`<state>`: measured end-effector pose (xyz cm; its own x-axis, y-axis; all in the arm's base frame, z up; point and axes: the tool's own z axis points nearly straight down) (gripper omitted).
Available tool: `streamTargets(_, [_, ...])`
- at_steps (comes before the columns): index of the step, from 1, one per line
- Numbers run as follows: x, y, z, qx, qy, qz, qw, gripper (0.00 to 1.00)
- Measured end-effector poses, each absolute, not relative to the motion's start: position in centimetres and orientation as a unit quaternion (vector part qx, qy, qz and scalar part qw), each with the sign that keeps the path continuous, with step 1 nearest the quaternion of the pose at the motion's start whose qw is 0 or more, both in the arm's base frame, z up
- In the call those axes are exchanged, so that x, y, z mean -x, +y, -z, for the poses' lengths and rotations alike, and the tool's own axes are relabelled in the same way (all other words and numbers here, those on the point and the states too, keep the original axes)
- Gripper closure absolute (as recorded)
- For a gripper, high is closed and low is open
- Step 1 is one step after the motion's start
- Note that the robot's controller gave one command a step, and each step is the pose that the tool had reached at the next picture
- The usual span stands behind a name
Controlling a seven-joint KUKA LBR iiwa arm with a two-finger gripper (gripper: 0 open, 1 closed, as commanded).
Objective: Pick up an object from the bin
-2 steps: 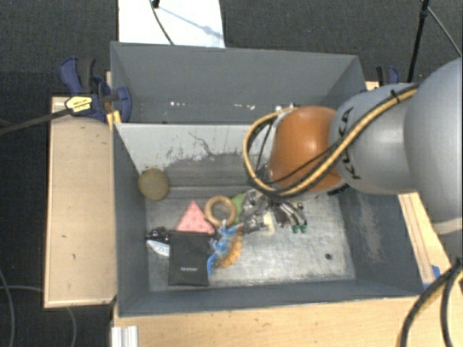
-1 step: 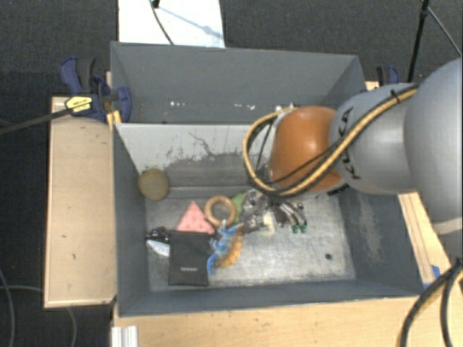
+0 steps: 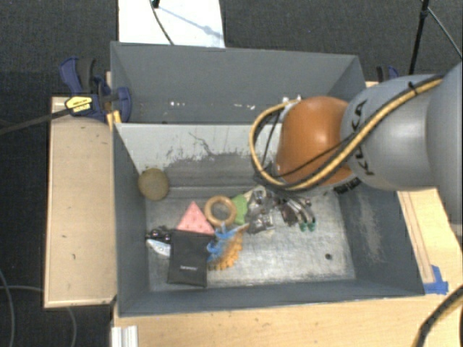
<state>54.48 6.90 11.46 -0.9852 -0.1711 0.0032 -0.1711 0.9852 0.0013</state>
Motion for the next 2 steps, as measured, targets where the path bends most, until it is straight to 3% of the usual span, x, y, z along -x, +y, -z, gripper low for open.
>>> streamTargets(1, [-55.1, 7.0, -17.6, -0.091, -0.996, 0.0, 0.001, 1.0])
streamTargets(2, [-54.0, 9.1, -24.1, -0.063, -0.998, 0.0, -0.001, 0.0])
